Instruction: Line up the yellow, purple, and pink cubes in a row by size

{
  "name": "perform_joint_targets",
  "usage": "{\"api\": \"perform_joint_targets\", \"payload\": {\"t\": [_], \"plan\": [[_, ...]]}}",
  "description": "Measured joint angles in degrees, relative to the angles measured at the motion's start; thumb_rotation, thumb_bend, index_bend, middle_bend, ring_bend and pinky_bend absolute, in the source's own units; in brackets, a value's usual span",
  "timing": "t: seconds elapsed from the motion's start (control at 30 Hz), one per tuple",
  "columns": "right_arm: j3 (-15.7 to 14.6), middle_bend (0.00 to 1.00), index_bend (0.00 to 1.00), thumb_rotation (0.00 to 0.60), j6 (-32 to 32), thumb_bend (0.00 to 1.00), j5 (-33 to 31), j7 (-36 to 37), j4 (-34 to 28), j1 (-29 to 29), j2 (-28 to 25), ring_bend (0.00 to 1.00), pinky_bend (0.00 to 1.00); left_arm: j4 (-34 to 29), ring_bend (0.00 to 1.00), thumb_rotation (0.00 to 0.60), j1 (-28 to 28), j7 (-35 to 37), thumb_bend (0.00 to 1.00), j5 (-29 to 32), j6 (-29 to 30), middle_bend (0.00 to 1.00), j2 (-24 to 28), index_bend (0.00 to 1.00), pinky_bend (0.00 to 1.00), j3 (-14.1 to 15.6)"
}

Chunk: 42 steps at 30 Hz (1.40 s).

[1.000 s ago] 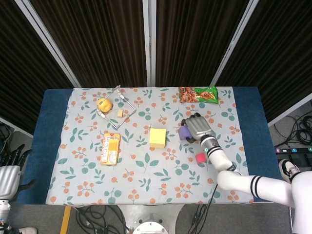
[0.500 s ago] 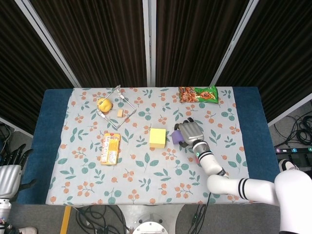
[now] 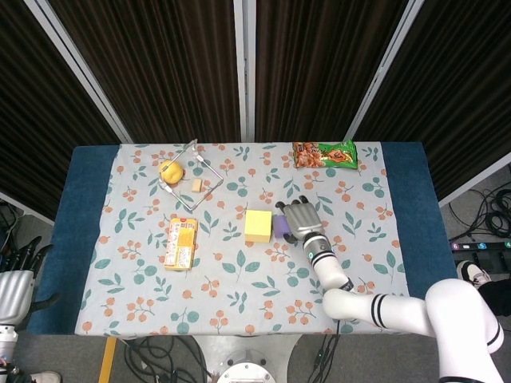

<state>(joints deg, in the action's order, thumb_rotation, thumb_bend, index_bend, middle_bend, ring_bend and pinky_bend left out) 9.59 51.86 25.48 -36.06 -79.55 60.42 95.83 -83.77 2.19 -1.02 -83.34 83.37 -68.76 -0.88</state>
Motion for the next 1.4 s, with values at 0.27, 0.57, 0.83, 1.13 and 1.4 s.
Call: {"api": "perform_joint_targets", "payload": {"t": [0.27, 0.57, 0.83, 1.13, 1.4], "plan": [[0.57, 0.32, 0.06, 0.600, 1.00, 0.20, -0.70, -1.32, -0.16, 0.17, 1.02, 0.18, 0.06, 0.83, 0.14, 0.600, -0.33, 0.85, 0.04, 0.01, 0.23, 0.16, -0.24, 0.21, 0.19, 0.13], [0.93, 0.24, 0.00, 0.600, 1.54, 0.07, -0.05, -1.76, 0.20, 0.00, 1.94, 0.14, 0.05, 1.09, 0.14, 0.600, -0.52, 1.13, 0.04, -0.17, 0.47, 0.16, -0.29, 0.21, 0.19, 0.22], [0.83, 0.14, 0.00, 0.600, 2.55, 0.03, 3.42, -0.20, -4.09, -1.91, -2.00, 0.05, 0.01, 0.92, 0.14, 0.600, -0.81, 1.19, 0.04, -0.27, 1.02, 0.16, -0.14, 0.21, 0.19, 0.20], [0.40, 0.18, 0.01, 0.600, 1.62, 0.02, 8.73, 5.71, -6.59, -6.00, -8.57, 0.03, 0.01, -0.41, 0.14, 0.600, -1.04, 0.40, 0.04, -0.36, 1.51, 0.16, 0.65, 0.21, 0.19, 0.17], [-4.34, 0.23, 0.17, 0.600, 0.95, 0.07, 22.43, 13.82, -11.43, -13.14, -15.32, 0.04, 0.01, -1.89, 0.14, 0.600, -0.78, -0.89, 0.04, -0.39, 1.42, 0.16, 1.25, 0.21, 0.19, -0.08]]}}
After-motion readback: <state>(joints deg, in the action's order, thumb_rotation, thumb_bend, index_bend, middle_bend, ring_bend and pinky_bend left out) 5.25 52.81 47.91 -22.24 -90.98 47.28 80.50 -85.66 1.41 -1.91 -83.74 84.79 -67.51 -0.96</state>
